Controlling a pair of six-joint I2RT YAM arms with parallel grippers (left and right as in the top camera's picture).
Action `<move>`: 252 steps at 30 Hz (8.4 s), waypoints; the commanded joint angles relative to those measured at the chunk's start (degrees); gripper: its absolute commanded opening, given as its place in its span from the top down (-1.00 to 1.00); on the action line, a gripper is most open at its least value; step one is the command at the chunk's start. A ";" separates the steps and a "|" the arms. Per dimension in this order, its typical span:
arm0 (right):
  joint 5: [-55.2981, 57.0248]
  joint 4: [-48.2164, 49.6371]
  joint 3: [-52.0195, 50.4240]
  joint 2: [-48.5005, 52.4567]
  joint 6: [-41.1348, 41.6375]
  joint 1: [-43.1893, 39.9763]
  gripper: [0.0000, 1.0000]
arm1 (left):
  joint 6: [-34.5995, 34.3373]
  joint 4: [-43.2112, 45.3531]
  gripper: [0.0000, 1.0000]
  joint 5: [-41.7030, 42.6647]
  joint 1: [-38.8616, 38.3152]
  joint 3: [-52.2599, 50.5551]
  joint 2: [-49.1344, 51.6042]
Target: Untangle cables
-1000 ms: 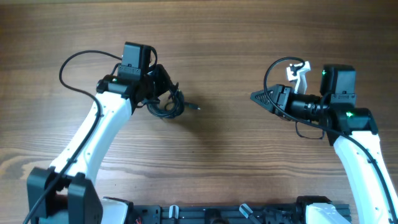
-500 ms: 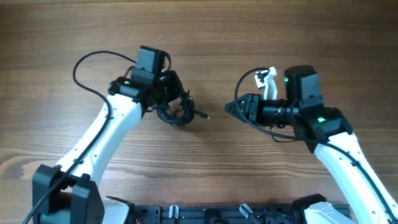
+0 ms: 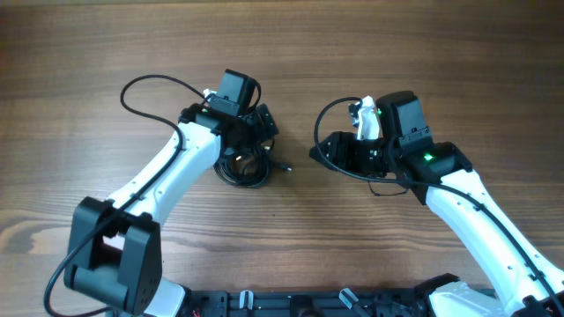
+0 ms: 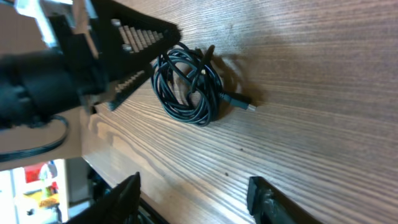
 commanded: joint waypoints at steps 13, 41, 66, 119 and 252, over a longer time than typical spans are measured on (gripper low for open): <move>1.42 2.80 0.74 2.21 1.36 0.92 -0.33 | 13.64 -17.51 -0.52 3.76 9.64 3.04 -0.37; 5.16 13.90 0.72 12.98 15.39 8.15 0.00 | 13.40 -0.22 0.21 6.78 5.42 -7.89 1.31; 14.53 14.88 0.35 12.98 16.28 10.14 0.01 | 13.60 2.89 0.07 -2.91 3.45 -6.93 -0.61; 14.53 12.07 0.35 12.98 17.75 10.16 0.10 | 14.86 0.55 0.30 -7.19 0.83 -7.10 0.35; -14.32 38.34 4.68 22.60 5.92 -1.97 0.91 | 17.88 0.87 0.73 2.49 12.74 -10.78 -0.74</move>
